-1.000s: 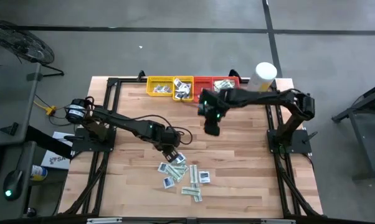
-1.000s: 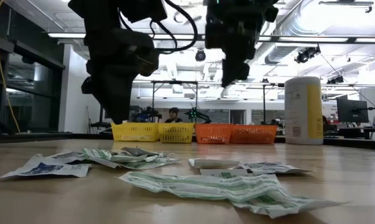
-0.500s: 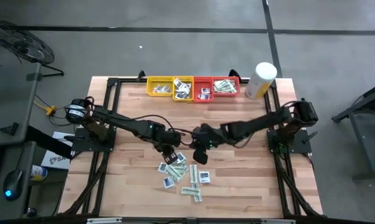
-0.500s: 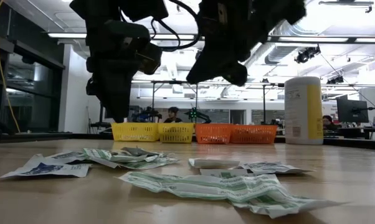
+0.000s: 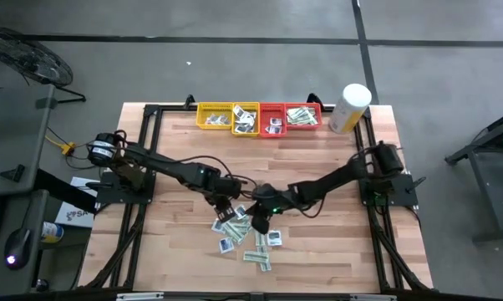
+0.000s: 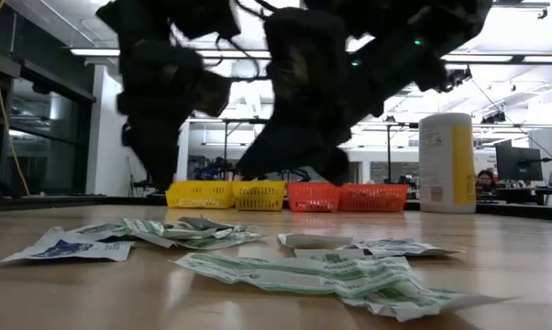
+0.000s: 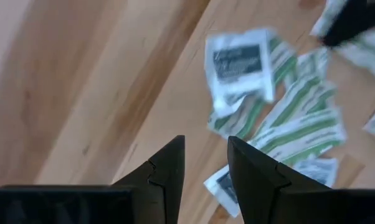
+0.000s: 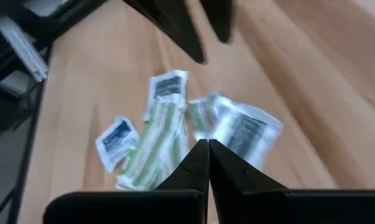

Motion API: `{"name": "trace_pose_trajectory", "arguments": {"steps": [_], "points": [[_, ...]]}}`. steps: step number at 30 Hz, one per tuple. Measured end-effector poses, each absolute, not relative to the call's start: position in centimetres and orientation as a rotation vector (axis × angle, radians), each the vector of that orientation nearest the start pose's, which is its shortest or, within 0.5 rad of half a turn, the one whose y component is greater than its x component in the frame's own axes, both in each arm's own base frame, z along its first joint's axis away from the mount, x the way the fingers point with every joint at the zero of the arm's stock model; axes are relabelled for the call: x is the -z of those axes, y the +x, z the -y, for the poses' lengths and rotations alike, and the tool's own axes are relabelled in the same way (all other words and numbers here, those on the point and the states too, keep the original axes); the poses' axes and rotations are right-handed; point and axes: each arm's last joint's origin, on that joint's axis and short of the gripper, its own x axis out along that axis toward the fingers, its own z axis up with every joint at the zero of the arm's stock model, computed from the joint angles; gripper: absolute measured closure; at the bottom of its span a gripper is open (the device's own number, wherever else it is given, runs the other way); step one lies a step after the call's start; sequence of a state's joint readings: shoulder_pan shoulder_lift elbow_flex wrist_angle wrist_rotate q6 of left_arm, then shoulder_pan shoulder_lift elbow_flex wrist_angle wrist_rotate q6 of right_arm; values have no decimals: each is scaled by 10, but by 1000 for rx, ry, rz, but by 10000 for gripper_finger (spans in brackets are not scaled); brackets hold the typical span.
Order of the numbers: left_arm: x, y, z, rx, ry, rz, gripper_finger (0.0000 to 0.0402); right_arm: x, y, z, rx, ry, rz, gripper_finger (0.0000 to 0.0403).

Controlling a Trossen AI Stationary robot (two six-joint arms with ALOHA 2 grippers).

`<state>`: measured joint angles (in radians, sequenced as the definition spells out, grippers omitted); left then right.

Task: Pick & Place First Aid Supplies
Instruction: Put the gray packet into the right yellow bin

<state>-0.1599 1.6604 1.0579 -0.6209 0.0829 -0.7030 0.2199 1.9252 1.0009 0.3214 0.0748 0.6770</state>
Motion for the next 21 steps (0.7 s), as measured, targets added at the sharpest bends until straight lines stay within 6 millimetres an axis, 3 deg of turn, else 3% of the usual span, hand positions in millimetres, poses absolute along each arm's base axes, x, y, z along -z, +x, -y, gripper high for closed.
{"name": "trace_pose_trajectory", "arguments": {"steps": [7,21], "points": [[-166,289,55,-225,-649,-1239,283,-130,396,-85,121,539,-664,403],[-161,280,53,-224,-718,-1101,283,-105,395,-79,134,544,-759,403]]}}
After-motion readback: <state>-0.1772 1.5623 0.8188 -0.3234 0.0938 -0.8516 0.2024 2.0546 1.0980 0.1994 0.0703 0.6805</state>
